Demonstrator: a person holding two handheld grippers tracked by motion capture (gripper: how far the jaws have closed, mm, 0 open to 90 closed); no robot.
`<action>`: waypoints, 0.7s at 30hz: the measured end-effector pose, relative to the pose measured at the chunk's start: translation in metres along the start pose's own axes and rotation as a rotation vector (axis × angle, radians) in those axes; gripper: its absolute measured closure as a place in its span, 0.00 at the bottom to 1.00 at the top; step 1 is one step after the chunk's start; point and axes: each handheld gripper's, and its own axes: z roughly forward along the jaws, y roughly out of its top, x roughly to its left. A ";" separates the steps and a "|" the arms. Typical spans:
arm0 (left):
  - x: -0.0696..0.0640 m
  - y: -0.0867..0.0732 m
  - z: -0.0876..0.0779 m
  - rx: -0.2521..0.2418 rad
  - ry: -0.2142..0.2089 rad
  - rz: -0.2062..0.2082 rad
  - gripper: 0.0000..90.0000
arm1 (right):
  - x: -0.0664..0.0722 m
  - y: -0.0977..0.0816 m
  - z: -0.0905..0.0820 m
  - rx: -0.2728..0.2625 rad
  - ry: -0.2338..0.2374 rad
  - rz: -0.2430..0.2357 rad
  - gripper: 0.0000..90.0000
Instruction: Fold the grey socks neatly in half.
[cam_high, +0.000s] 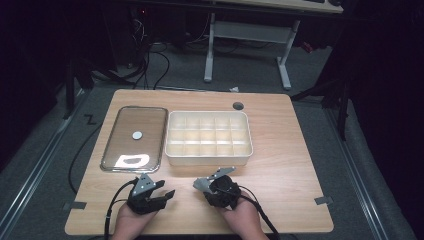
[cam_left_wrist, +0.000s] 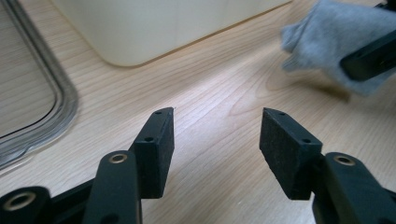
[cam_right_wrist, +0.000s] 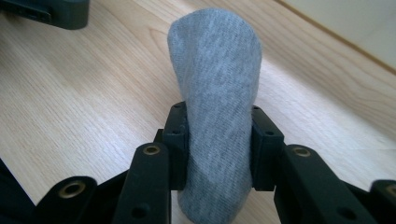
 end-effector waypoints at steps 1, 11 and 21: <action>0.000 0.000 0.000 -0.005 0.001 -0.005 0.50 | -0.002 -0.001 -0.003 0.001 -0.009 0.000 0.74; 0.001 -0.002 0.001 0.011 0.000 0.000 0.46 | -0.023 -0.009 -0.023 -0.035 -0.063 0.041 0.74; -0.004 -0.003 -0.001 0.021 0.013 0.009 0.41 | -0.036 -0.014 -0.038 -0.009 -0.091 0.037 0.75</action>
